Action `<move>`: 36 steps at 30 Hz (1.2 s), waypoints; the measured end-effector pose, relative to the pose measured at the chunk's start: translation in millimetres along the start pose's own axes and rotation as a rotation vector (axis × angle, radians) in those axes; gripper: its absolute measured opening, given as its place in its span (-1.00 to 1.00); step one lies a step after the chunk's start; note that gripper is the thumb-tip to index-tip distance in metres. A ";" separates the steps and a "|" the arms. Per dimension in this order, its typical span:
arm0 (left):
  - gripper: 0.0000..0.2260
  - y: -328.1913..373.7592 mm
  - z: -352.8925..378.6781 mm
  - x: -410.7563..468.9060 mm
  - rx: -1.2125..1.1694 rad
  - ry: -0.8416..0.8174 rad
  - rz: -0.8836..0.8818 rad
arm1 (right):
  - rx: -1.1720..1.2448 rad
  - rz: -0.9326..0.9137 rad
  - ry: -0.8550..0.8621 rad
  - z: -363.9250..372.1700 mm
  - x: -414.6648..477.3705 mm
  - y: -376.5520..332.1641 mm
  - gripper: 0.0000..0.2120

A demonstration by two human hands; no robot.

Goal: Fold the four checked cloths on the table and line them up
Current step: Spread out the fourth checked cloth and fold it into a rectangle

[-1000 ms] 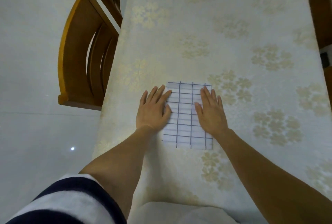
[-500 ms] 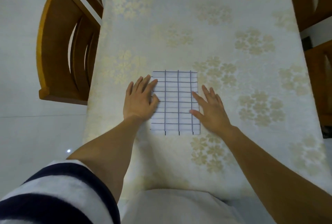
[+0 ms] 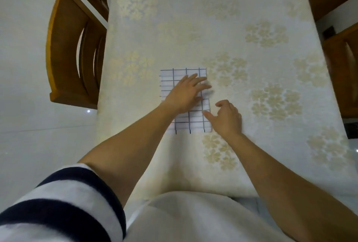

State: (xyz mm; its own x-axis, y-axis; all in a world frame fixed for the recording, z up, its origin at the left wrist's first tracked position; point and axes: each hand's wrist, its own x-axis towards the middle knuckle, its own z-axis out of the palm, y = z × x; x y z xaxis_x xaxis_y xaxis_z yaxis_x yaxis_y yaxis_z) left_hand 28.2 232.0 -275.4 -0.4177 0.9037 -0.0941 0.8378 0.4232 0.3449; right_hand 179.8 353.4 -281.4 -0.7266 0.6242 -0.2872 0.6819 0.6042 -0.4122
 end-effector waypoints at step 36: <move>-0.82 -38.0 -22.6 17.5 -0.501 -0.165 -0.486 | 0.090 -0.162 -0.318 -72.8 102.0 25.8 -0.81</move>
State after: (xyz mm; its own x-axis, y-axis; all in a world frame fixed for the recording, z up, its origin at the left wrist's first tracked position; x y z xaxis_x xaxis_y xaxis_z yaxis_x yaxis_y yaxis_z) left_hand -18.8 230.2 -269.0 -0.6108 0.6355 -0.4722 0.2922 0.7352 0.6116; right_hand 129.3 468.7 -258.3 -0.8239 0.3304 -0.4605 0.5562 0.6274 -0.5450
